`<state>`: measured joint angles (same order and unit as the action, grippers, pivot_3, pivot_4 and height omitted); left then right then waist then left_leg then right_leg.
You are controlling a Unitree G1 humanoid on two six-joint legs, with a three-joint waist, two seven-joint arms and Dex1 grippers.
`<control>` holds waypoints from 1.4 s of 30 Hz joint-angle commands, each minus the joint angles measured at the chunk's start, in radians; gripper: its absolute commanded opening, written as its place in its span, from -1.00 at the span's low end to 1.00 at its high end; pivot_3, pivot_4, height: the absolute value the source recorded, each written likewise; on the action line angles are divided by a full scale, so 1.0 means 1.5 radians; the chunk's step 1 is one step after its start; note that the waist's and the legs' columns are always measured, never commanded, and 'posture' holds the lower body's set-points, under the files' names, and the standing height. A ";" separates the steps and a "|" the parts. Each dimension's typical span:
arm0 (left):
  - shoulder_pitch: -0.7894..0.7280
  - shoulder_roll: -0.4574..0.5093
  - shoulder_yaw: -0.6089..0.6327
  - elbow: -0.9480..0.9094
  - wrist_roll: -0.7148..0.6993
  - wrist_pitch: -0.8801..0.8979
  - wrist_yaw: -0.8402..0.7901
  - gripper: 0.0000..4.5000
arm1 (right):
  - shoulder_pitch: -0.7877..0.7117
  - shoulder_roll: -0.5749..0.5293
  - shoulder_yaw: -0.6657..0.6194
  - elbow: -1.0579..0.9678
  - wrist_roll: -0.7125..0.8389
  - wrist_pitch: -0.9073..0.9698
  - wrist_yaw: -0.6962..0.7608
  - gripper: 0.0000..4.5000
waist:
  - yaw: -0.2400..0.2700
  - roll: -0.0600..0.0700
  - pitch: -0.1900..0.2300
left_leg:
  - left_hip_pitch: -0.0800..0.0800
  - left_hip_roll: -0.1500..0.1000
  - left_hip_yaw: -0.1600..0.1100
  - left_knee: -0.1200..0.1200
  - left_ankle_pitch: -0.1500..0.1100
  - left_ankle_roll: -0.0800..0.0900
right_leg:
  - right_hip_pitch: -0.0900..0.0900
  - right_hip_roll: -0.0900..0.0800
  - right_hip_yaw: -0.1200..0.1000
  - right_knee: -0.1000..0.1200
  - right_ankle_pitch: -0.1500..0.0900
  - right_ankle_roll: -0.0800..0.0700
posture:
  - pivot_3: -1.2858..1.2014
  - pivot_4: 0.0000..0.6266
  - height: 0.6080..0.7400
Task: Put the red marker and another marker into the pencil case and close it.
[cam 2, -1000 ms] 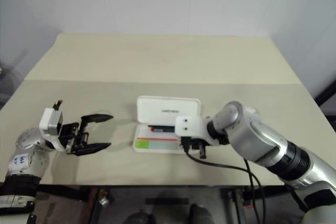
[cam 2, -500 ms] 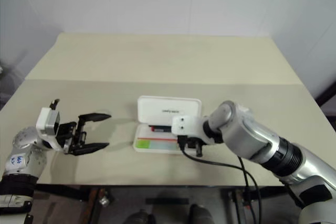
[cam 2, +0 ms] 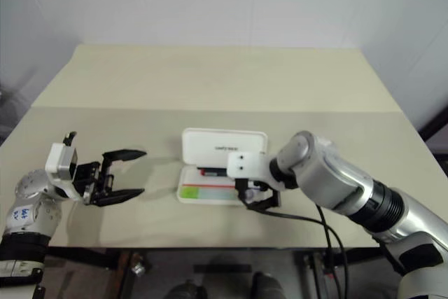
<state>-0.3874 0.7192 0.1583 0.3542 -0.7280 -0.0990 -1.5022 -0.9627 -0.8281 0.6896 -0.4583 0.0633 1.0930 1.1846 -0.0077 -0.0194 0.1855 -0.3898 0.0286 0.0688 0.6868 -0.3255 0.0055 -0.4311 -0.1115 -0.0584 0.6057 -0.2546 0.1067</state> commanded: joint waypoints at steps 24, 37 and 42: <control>-0.165 -0.008 0.047 0.155 0.031 -0.031 -0.072 1.00 | 0.042 -0.009 -0.286 0.064 0.154 -0.116 -0.007 0.99 | 0.004 0.000 0.000 | -0.001 -0.001 0.005 0.000 0.000 0.000 | 0.000 0.000 -0.004 -0.001 0.000 0.000 | 0.03 -0.52 1.00; -0.321 -0.019 -0.042 0.337 0.066 -0.024 -0.075 1.00 | 0.261 0.033 -0.441 0.008 0.300 -0.259 -0.003 0.99 | 0.002 -0.001 0.000 | 0.000 -0.002 0.007 0.000 0.000 0.000 | 0.000 0.000 -0.005 -0.002 0.000 0.000 | 0.03 -0.52 1.00; -0.349 -0.016 -0.090 0.371 0.052 -0.022 -0.075 0.44 | 0.269 0.052 -0.444 0.014 0.306 -0.279 -0.042 1.00 | 0.004 -0.001 0.000 | 0.000 -0.001 0.007 0.000 0.000 -0.001 | 0.000 0.001 -0.005 -0.001 0.000 0.000 | 0.03 -0.52 1.00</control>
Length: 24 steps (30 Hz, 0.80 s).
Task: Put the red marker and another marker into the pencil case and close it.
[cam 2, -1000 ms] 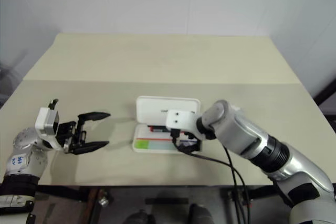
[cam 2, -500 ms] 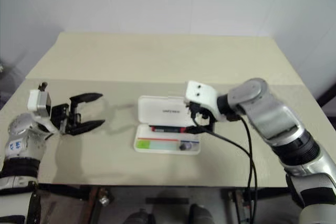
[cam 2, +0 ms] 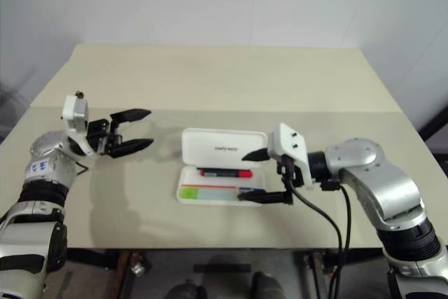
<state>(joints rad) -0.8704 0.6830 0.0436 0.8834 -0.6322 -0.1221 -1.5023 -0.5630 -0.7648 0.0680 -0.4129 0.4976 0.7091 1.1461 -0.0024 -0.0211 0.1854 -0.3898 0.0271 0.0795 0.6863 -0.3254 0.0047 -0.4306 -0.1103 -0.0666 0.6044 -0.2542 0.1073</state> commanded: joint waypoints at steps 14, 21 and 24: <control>-0.141 -0.022 -0.021 0.253 0.201 -0.168 0.039 -0.99 | 0.053 0.034 -0.065 0.013 0.031 -0.108 -0.053 1.00 | 0.003 0.000 0.000 | 0.000 -0.001 0.000 0.000 0.000 0.000 | 0.000 0.000 0.000 -0.001 0.000 0.000 | 0.03 -0.52 1.00; -0.166 -0.053 -0.012 0.288 0.293 -0.168 0.156 -0.99 | 0.061 0.033 -0.065 0.009 0.033 -0.116 -0.073 1.00 | 0.003 -0.001 0.000 | 0.000 -0.001 0.000 0.000 0.000 0.000 | 0.000 0.000 0.000 -0.001 0.000 0.000 | 0.03 -0.52 1.00; -0.173 -0.066 -0.005 0.295 0.316 -0.164 0.184 -0.99 | 0.071 0.032 -0.071 -0.002 0.038 -0.117 -0.084 1.00 | 0.003 -0.001 0.000 | 0.000 -0.001 0.000 0.000 0.000 0.000 | 0.000 0.000 0.000 -0.001 0.000 0.000 | 0.03 -0.52 1.00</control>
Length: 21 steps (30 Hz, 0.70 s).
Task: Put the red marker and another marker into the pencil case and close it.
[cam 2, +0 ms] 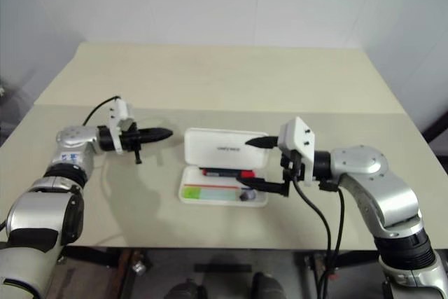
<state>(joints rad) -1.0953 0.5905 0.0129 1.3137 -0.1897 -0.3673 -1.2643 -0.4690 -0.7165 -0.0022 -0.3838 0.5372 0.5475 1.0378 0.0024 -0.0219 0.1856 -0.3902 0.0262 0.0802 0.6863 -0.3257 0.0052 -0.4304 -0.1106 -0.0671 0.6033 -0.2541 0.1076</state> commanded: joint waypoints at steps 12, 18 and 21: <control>-0.055 -0.074 0.068 0.007 0.033 0.021 -0.081 -0.99 | 0.067 -0.014 -0.056 -0.014 0.037 -0.032 0.005 1.00 | 0.003 0.000 0.000 | 0.000 0.000 0.000 0.000 0.000 0.000 | 0.000 0.000 0.000 0.000 0.000 0.000 | 0.03 -0.52 1.00; -0.060 -0.091 0.075 -0.004 0.029 0.014 -0.177 -0.99 | 0.076 -0.025 -0.085 0.050 0.039 -0.067 0.038 1.00 | 0.002 0.000 0.000 | 0.000 0.000 0.000 0.000 0.000 0.000 | 0.000 0.000 0.000 0.000 0.000 0.000 | 0.03 -0.52 1.00; -0.057 -0.096 0.066 -0.015 0.025 0.009 -0.225 -0.99 | 0.072 -0.034 -0.095 0.085 0.034 -0.090 0.063 1.00 | 0.002 0.000 0.000 | 0.000 0.000 0.000 0.000 0.000 0.000 | 0.000 0.000 0.000 0.000 0.000 0.000 | 0.03 -0.52 1.00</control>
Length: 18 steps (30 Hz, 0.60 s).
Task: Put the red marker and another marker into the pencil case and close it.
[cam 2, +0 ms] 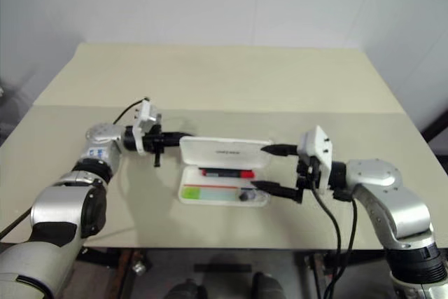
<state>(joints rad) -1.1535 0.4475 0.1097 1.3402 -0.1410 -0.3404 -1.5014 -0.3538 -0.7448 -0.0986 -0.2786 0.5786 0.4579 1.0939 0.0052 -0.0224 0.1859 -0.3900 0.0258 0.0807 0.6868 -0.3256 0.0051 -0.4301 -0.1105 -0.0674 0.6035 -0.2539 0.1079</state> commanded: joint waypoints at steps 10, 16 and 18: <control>0.072 0.010 -0.233 -0.200 -0.148 -0.015 -0.075 -0.99 | -0.046 -0.026 -0.018 0.084 -0.021 -0.077 0.054 1.00 | -0.002 0.000 0.000 | 0.000 0.000 0.000 0.000 0.000 0.000 | 0.000 0.000 0.000 0.001 0.000 0.000 | 0.03 -0.52 1.00; 0.107 0.036 -0.354 -0.270 -0.220 -0.032 -0.075 -0.99 | -0.042 -0.041 -0.027 0.083 -0.006 -0.068 0.079 1.00 | -0.002 0.000 0.000 | 0.000 0.001 0.000 0.002 0.000 0.000 | 0.000 0.000 0.001 0.002 0.000 0.000 | 0.03 -0.52 1.00; 0.106 0.038 -0.384 -0.269 -0.220 -0.050 -0.075 -0.99 | -0.032 -0.047 -0.022 0.086 -0.016 -0.078 0.089 1.00 | -0.001 0.000 0.000 | 0.000 0.001 0.000 0.003 0.000 0.000 | 0.000 0.000 0.001 0.003 0.000 0.000 | 0.03 -0.52 1.00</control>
<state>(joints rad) -1.0018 0.4949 -0.4348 0.9589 -0.4498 -0.3883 -1.5023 -0.4062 -0.7961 -0.1058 -0.1404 0.5498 0.3592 1.2121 0.0031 -0.0226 0.1860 -0.3898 0.0267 0.0803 0.6922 -0.3258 0.0054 -0.4294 -0.1114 -0.0661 0.6075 -0.2538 0.1079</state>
